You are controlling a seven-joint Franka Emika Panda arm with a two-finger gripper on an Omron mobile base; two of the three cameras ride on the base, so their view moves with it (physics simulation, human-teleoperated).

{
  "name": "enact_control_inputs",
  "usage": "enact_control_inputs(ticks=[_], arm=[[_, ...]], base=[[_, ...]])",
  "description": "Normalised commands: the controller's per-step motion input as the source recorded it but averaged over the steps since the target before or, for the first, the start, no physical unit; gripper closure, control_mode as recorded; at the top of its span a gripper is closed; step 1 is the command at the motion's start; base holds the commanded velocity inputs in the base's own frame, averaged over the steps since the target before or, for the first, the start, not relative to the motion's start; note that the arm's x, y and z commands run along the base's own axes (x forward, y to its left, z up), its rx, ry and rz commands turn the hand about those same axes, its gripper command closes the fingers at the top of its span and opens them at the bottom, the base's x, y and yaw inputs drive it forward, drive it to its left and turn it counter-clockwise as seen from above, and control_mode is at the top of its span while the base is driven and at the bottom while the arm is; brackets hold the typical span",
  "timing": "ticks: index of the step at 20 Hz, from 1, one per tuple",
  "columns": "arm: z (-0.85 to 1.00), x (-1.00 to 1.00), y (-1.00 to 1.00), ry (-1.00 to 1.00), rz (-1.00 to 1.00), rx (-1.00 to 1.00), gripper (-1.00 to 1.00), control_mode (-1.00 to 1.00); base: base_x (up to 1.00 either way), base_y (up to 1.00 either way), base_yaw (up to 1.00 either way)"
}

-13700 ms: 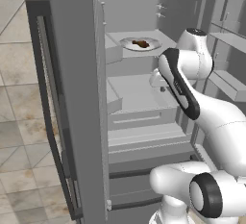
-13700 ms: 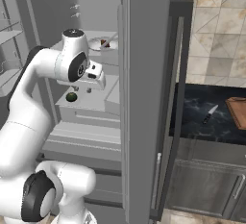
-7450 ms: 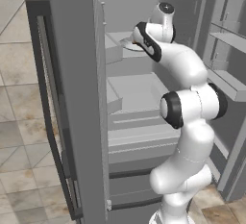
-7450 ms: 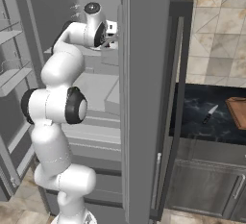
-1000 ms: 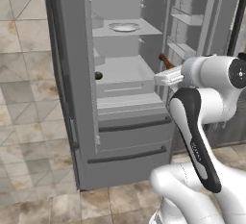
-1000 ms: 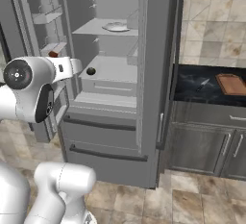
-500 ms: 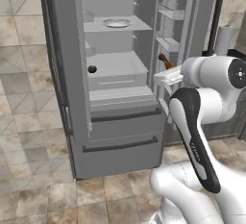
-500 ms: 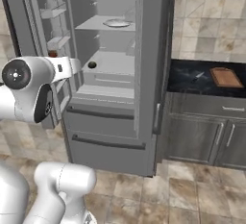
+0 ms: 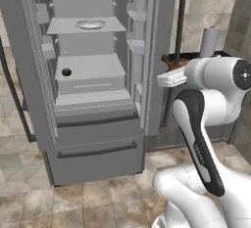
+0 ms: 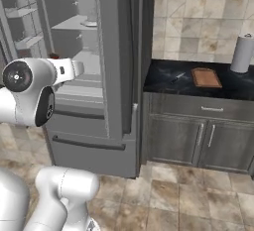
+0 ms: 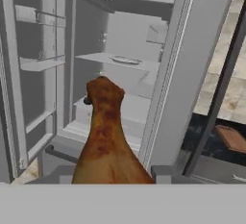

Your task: Retrieve the chicken drumstick from the fridge and place it on the cutting board.

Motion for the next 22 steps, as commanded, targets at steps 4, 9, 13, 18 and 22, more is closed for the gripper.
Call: enact_control_inputs(ticks=[4, 9, 13, 18, 22], arm=[[0.0, 0.0, 0.0, 0.0, 0.0, 0.0, 1.0, 1.0], [0.0, 0.0, 0.0, 0.0, 0.0, 0.0, 1.0, 1.0], [0.0, 0.0, 0.0, 0.0, 0.0, 0.0, 1.0, 1.0], [0.0, 0.0, 0.0, 0.0, 0.0, 0.0, 1.0, 1.0], [0.0, 0.0, 0.0, 0.0, 0.0, 0.0, 1.0, 1.0]], base=[[-0.14, -0.73, 0.0], [-0.03, -0.71, 0.0], [0.0, -0.72, 0.0], [0.0, -0.67, 0.0], [0.0, -0.61, 0.0]])
